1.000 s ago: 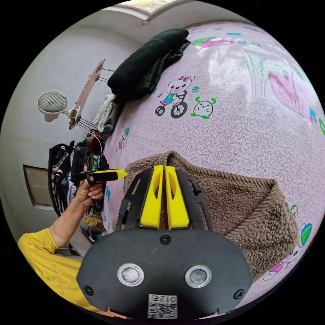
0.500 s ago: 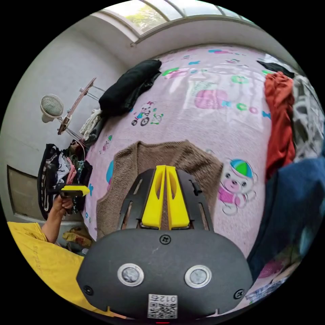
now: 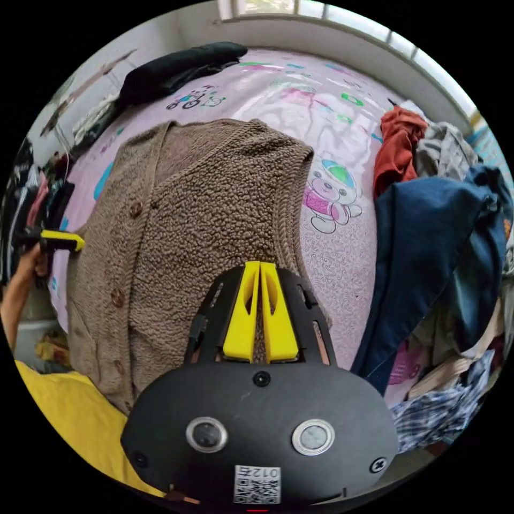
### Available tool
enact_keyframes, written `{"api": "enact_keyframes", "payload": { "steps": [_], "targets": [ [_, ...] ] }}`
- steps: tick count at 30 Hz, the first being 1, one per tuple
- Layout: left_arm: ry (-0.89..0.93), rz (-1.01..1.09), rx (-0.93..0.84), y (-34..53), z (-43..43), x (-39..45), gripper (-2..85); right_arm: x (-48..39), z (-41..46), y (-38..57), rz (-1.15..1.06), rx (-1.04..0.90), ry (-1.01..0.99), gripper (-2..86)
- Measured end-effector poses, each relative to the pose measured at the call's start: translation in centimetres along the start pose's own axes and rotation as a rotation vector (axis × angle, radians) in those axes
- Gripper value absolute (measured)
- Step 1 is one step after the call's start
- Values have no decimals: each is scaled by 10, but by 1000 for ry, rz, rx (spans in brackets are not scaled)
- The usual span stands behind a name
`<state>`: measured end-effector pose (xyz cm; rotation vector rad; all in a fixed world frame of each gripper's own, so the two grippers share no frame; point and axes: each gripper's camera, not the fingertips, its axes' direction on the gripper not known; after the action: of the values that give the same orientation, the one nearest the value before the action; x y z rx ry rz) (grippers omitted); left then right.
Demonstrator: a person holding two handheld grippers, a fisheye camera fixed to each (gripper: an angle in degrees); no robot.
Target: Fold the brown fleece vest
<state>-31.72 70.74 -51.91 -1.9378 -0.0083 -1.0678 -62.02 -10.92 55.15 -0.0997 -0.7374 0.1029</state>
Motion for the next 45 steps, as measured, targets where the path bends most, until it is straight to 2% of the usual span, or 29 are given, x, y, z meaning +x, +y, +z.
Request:
{"api": "enact_keyframes", "payload": {
  "steps": [3,6,9,12,15,17,19,22,25,27,33,35,39,43,45],
  "targets": [
    [83,-97,49,19,-9,-8,0,26,7,0,102,-40,-155,1],
    [13,-159,158,52,-38,1,1,27,-15,24,99,54,-159,0],
    [-27,-43,213,87,-59,36,2,2,-28,69,-11,73,-83,0],
    [-36,113,178,121,-53,84,1,-23,-13,118,-82,50,-33,0],
    [-194,197,104,151,-25,125,-1,-42,26,145,-132,-22,40,0],
    [-367,157,62,167,-2,135,-1,-50,53,152,-161,-67,134,0],
    [-417,125,18,174,11,130,-1,-53,87,156,-193,-147,251,0],
    [-261,49,45,186,5,109,-1,-52,106,162,-189,-108,291,1],
    [-165,34,17,191,4,96,0,-37,113,171,-111,-33,228,3],
    [-162,57,2,195,4,98,0,-25,120,180,-82,18,183,5],
    [-248,113,-4,217,4,114,3,13,129,188,78,7,21,4],
    [-214,31,33,234,-9,114,3,21,123,197,114,11,-47,2],
    [-174,97,168,285,-33,136,2,-8,92,249,-48,118,-66,0],
    [-184,211,91,336,-6,158,-1,-41,109,294,-209,88,-67,-1],
    [-241,165,51,347,12,154,-1,-48,139,311,-250,4,3,-1]
  ]
}}
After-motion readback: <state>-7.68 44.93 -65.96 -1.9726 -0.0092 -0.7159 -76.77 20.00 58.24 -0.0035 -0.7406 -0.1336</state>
